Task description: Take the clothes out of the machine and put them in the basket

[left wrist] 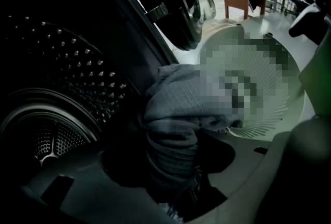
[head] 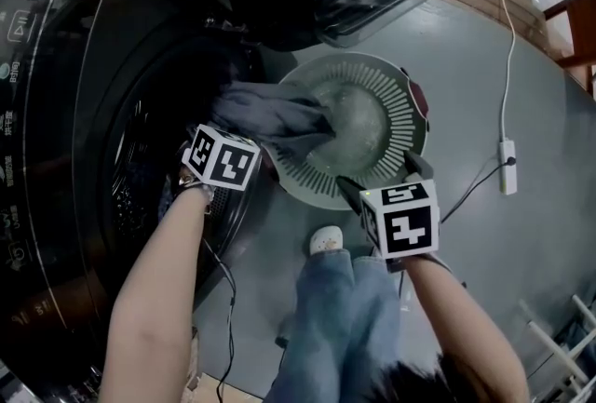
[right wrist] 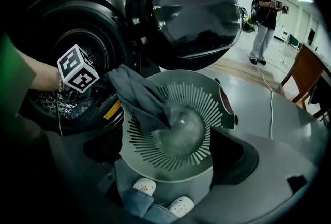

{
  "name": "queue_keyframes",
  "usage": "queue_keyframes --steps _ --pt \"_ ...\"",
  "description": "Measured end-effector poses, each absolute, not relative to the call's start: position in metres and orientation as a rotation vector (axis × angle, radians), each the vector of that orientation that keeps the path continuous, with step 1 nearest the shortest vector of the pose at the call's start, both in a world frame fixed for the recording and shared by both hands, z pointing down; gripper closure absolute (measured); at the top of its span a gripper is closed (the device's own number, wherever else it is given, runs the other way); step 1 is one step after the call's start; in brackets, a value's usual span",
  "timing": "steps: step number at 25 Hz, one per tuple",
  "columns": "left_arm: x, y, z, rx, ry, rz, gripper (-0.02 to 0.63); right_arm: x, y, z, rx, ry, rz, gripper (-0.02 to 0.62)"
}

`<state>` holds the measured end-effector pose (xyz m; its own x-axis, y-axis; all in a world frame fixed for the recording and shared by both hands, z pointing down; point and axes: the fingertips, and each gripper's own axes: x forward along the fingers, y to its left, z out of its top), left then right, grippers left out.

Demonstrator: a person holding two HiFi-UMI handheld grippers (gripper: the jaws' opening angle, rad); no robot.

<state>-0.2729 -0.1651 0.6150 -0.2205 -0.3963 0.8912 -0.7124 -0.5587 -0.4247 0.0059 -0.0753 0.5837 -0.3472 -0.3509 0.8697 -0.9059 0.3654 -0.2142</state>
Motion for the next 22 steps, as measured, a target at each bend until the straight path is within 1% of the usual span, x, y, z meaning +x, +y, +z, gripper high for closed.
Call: queue_keyframes --steps 3,5,10,16,22 --pt "-0.272 -0.164 0.611 1.776 -1.321 1.853 0.378 0.010 -0.077 0.582 1.100 -1.869 0.936 0.069" --pt "-0.271 -0.162 0.608 1.762 -1.337 1.861 0.385 0.011 -0.077 0.578 1.103 -1.869 0.939 0.068" --pt "-0.266 -0.152 0.598 1.729 -1.387 1.821 0.394 0.016 -0.075 0.564 1.066 -1.889 0.889 0.069" --pt "-0.256 -0.139 0.571 1.729 -1.468 1.649 0.402 0.032 -0.076 0.550 1.080 -1.888 0.875 0.068" --pt "-0.229 -0.129 0.550 1.777 -1.483 1.553 0.403 0.044 -0.079 0.541 1.110 -1.873 0.875 0.069"
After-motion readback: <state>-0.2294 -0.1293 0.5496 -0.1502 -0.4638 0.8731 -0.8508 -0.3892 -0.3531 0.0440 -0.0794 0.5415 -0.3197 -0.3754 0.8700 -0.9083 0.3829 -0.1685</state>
